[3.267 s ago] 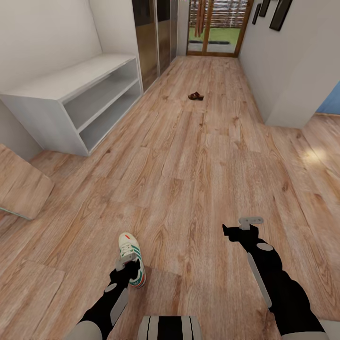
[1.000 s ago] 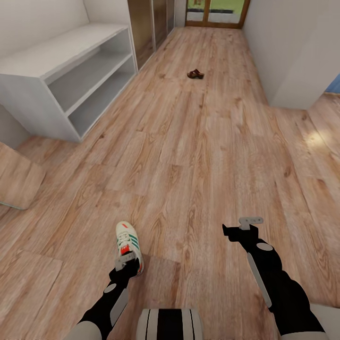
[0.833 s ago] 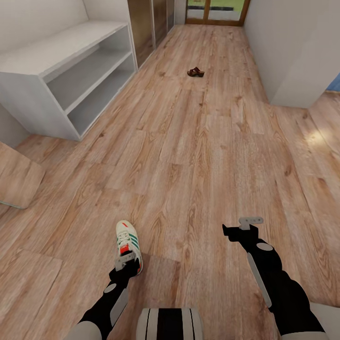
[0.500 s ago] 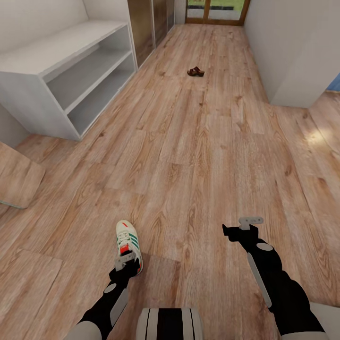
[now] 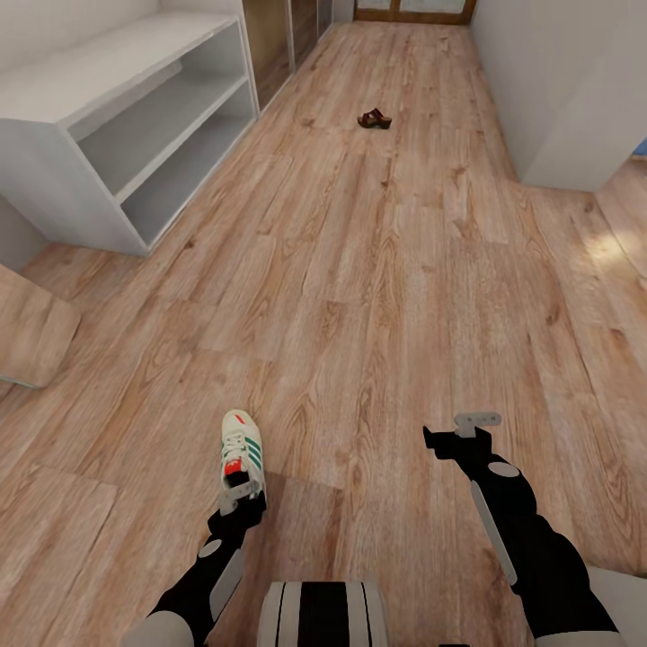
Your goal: Pick up the two gym shoes and the two sandals from the corridor floor and place them onto the hallstand (shoe rack) in the corridor, making sure they are on the rack and not on the floor. Arrange them so the two gym shoes are next to each other and the two sandals are next to each other.
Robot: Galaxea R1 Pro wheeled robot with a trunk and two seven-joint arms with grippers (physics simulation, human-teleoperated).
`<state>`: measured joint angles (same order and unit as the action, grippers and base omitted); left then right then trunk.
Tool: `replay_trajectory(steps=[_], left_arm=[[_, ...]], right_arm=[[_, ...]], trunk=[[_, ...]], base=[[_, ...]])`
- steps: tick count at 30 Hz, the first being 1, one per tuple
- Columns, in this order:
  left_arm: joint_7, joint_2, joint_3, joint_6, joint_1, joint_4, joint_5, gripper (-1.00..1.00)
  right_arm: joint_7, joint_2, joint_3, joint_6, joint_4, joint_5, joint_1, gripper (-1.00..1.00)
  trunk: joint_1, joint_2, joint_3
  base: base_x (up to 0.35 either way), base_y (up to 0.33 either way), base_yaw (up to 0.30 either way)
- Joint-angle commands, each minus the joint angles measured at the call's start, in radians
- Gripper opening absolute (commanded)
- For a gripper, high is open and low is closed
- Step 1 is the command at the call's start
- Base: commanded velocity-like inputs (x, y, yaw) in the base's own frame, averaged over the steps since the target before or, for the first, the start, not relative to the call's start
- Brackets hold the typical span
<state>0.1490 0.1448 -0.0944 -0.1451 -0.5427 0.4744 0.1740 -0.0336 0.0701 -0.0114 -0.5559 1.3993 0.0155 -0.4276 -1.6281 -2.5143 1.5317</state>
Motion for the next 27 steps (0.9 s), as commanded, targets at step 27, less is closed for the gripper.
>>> replay_trajectory(steps=[27], left_arm=[[-0.002,-0.003,-0.001,-0.01,0.001,0.002,0.01,1.0]], right_arm=[[-0.003,0.0,-0.001,-0.006,0.006,0.001,0.0,1.0]], trunk=[[-0.003,-0.002,0.028]], base=[[0.0,0.0,0.0]])
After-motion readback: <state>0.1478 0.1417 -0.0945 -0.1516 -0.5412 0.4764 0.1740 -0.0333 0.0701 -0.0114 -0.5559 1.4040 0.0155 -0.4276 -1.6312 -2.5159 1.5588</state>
